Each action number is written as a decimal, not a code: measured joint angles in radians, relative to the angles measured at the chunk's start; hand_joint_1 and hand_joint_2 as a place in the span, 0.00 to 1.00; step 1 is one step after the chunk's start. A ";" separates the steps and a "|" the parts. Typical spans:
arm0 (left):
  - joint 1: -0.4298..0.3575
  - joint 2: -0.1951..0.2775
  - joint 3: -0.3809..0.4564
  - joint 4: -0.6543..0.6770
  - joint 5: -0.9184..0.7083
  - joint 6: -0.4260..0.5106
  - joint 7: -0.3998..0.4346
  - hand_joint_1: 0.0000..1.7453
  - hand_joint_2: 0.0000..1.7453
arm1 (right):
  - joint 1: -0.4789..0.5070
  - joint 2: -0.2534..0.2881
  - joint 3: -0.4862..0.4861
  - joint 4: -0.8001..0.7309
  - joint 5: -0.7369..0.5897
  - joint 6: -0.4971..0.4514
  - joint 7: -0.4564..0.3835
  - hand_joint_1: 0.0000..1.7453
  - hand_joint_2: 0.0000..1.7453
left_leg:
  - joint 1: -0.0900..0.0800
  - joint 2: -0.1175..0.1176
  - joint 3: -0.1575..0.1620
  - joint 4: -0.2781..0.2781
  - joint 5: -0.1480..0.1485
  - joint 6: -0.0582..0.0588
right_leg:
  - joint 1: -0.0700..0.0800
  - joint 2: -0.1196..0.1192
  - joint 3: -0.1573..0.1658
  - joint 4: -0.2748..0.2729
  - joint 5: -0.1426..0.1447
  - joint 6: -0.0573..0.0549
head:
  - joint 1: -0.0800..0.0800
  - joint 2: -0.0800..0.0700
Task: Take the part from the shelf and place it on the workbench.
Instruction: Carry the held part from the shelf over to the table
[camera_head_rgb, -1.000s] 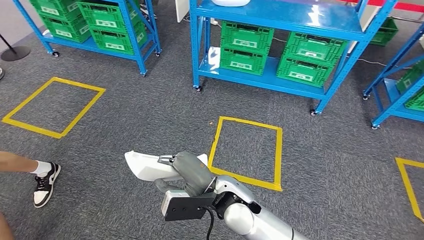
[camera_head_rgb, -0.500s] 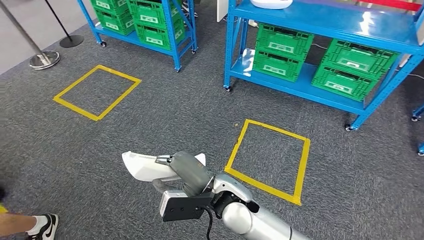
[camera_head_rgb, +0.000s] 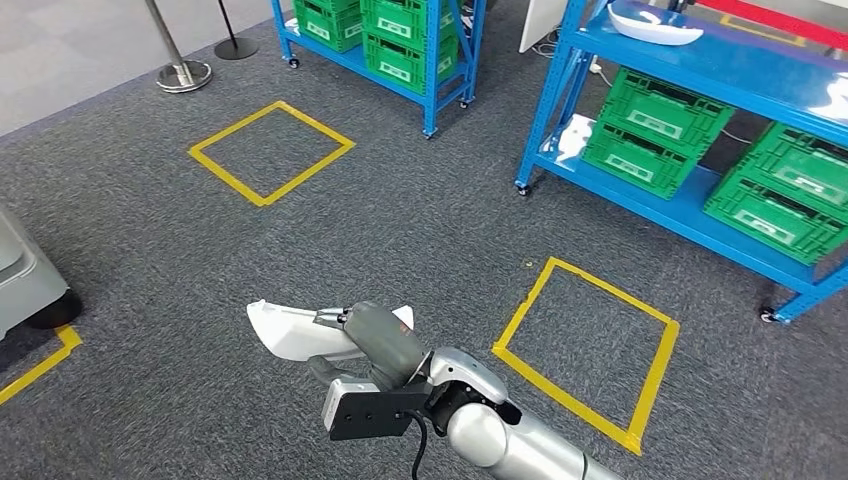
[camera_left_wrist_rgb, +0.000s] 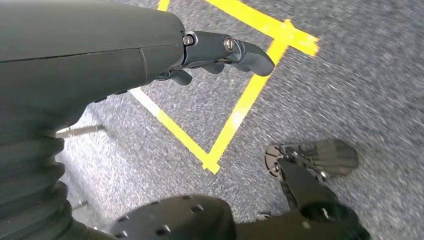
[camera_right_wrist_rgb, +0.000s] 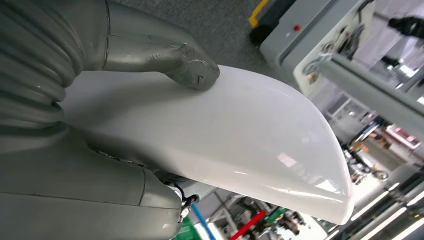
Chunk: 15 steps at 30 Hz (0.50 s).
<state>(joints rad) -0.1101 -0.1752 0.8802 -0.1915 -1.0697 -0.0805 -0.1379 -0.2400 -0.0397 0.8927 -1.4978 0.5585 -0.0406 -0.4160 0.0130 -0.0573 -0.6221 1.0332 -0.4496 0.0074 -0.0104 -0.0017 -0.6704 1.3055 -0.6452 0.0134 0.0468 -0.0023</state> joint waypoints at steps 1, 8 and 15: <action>0.001 0.000 0.000 0.000 0.000 0.000 0.000 0.00 1.00 | 0.000 0.000 0.000 0.000 0.000 0.000 0.000 0.90 1.00 | -0.001 -0.016 0.000 0.000 0.002 -0.001 | 0.001 0.005 0.019 -0.045 0.034 -0.005 | 0.000 0.000; 0.004 0.000 0.000 0.000 0.001 0.000 0.001 0.00 1.00 | 0.000 0.001 0.000 -0.013 0.005 0.000 0.000 0.90 1.00 | 0.002 -0.082 -0.017 -0.005 0.020 -0.037 | 0.008 0.049 0.121 -0.283 0.133 -0.032 | 0.001 0.000; -0.001 0.004 0.000 0.000 0.005 0.000 -0.002 0.00 1.00 | 0.005 0.004 -0.001 -0.019 0.003 0.014 0.003 0.90 1.00 | 0.003 0.049 -0.126 0.250 -0.103 -0.061 | 0.006 -0.053 0.125 -0.296 0.141 -0.055 | -0.008 0.000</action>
<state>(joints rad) -0.1106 -0.1711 0.8801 -0.1914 -1.0650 -0.0805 -0.1403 -0.2348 -0.0359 0.8917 -1.5169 0.5612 -0.0261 -0.4130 0.0164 -0.0080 -0.7483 1.2830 -0.5522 -0.0531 -0.0046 -0.0549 -0.5458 1.0094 -0.5041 -0.0419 0.0384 -0.0023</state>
